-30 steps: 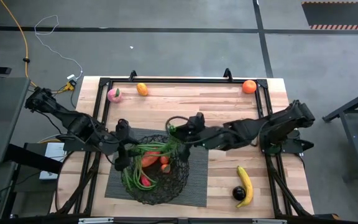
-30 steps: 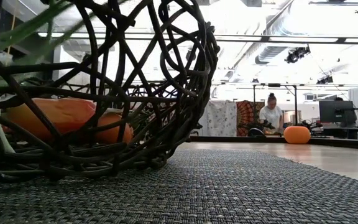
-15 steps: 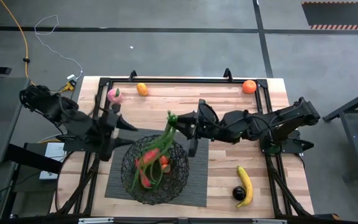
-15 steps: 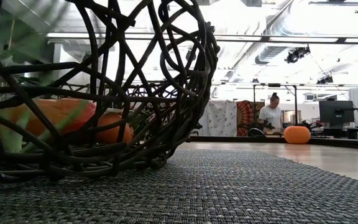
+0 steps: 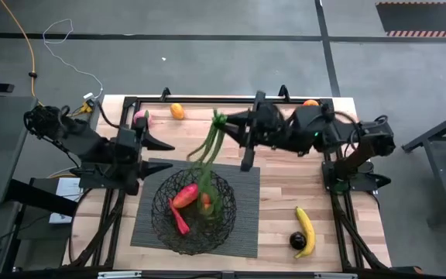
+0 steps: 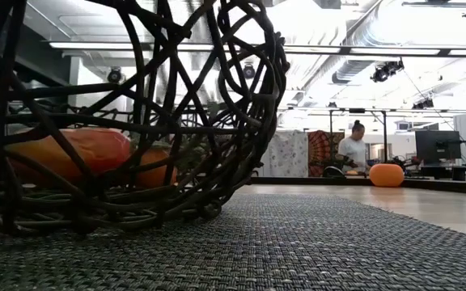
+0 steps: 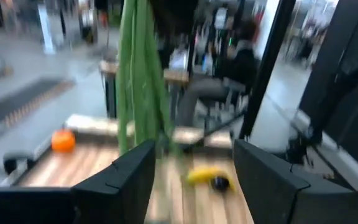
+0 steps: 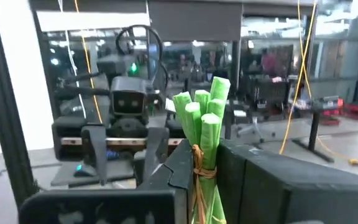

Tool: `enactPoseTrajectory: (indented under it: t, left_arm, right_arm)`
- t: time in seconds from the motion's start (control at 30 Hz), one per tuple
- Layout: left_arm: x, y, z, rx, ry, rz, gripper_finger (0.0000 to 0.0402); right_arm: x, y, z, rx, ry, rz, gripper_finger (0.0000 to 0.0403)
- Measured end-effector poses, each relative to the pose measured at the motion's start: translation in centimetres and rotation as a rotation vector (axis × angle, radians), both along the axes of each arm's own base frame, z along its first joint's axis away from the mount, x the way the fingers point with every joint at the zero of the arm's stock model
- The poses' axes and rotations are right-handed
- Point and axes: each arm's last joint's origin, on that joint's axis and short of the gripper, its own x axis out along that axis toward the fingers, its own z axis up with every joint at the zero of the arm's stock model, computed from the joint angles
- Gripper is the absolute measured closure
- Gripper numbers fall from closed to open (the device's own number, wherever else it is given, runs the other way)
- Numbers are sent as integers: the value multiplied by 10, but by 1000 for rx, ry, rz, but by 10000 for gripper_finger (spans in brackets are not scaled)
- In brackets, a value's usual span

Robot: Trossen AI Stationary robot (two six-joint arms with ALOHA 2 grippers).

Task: Build produce basket
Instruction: Put the green string beans into the black wire basket

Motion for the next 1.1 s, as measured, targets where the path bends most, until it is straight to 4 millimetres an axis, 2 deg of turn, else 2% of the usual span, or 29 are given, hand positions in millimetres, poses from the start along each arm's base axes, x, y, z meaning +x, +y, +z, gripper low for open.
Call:
enactPoseTrajectory:
  t: [0.2, 0.3, 0.4, 0.6, 0.77, 0.93, 1.1]
  left_arm:
    - [6, 3, 7, 84, -66, 50, 197]
    - [7, 5, 8, 84, -66, 67, 197]
    - [4, 7, 8, 84, -69, 70, 197]
    - [-1, 6, 9, 61, -68, 55, 197]
    - [-6, 4, 10, 46, -75, 32, 197]
    - [-19, 2, 11, 48, -71, 0, 197]
    - [-24, 0, 13, 44, -80, 15, 197]
  right_arm:
    - [-6, -4, 17, -98, -79, 0, 377]
    - [-7, -4, 19, -151, -85, -11, 377]
    - [2, -2, 12, -202, -59, -9, 377]
    - [33, 3, -9, -256, -27, 25, 377]
    - [49, -7, -12, -245, -109, 34, 377]
    - [50, -17, -8, -230, -161, 63, 377]
    - [42, -26, 9, -229, -203, 39, 377]
